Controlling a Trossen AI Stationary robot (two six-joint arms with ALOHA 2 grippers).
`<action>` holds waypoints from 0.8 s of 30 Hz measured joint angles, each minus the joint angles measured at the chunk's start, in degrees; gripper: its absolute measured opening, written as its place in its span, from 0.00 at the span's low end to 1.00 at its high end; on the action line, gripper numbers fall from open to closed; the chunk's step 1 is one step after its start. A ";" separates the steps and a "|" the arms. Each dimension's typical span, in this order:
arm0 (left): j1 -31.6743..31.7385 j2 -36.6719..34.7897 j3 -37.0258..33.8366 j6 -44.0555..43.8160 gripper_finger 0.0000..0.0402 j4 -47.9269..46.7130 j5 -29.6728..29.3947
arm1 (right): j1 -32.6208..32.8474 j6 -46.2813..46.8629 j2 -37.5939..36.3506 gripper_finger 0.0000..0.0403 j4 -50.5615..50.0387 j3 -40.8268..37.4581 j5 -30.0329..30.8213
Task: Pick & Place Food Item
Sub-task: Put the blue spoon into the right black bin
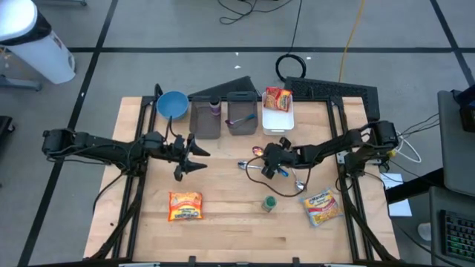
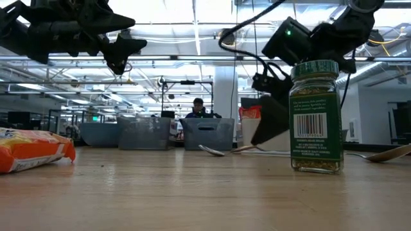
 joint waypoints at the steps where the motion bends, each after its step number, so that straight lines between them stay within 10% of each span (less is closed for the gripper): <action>1: -0.01 0.00 0.00 -0.05 0.60 0.00 0.00 | 0.04 0.10 0.46 0.40 -0.11 -0.08 -0.02; 13: 0.01 0.00 0.00 -1.08 0.60 -1.90 -0.02 | 0.01 0.52 3.48 0.37 2.41 -0.09 -0.93; 24: -0.01 0.00 0.00 -1.10 0.60 -1.88 -0.02 | -0.10 1.18 3.46 0.09 2.53 -0.09 -1.94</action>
